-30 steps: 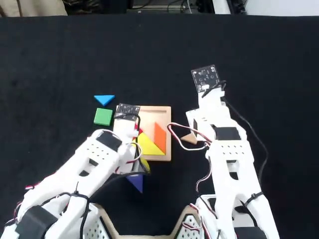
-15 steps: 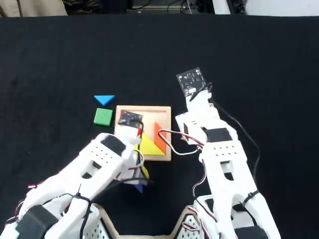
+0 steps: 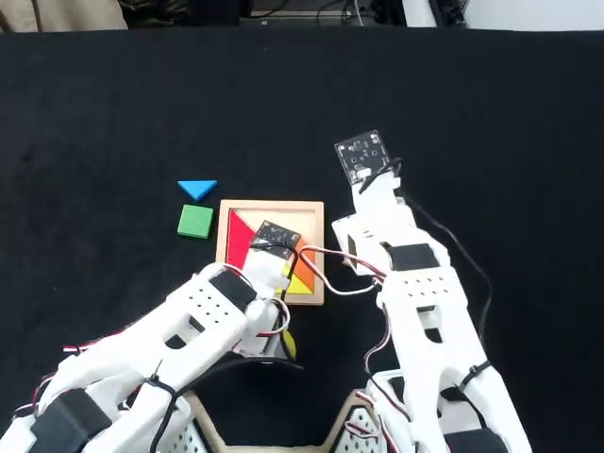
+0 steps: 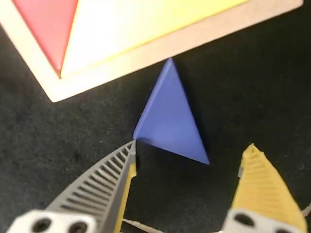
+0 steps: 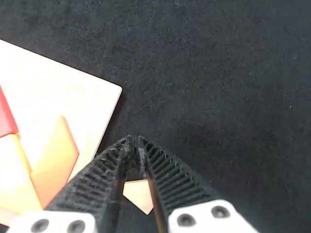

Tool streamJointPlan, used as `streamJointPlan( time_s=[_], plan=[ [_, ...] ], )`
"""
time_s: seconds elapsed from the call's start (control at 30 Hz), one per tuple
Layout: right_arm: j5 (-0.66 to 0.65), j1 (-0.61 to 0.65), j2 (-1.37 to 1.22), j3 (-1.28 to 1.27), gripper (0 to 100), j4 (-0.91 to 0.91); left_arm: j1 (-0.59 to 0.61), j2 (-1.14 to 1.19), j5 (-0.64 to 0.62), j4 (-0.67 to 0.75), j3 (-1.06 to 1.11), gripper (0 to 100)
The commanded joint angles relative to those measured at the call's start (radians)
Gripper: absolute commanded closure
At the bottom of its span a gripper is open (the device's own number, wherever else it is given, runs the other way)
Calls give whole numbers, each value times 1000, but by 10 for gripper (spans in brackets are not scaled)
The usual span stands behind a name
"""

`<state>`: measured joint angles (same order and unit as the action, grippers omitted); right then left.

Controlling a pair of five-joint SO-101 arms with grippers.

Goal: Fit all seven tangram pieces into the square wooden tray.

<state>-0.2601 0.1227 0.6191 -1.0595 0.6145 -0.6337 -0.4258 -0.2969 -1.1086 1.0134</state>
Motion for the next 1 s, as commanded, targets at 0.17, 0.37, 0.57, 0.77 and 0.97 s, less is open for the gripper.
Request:
streamJointPlan(
  time_s=[0.17,0.37,0.57,0.77,0.97],
  plan=[
    [8,12,28,4,986,-9,24,17,0,11,-51,667],
    [8,12,28,2,986,-9,99,167,23,23,-93,667],
    [8,14,28,2,986,-11,99,282,41,-46,-206,667],
    [8,12,28,2,986,-11,97,299,43,-44,-236,670],
    [8,12,28,2,986,-11,35,305,43,-61,-226,671]
  ],
)
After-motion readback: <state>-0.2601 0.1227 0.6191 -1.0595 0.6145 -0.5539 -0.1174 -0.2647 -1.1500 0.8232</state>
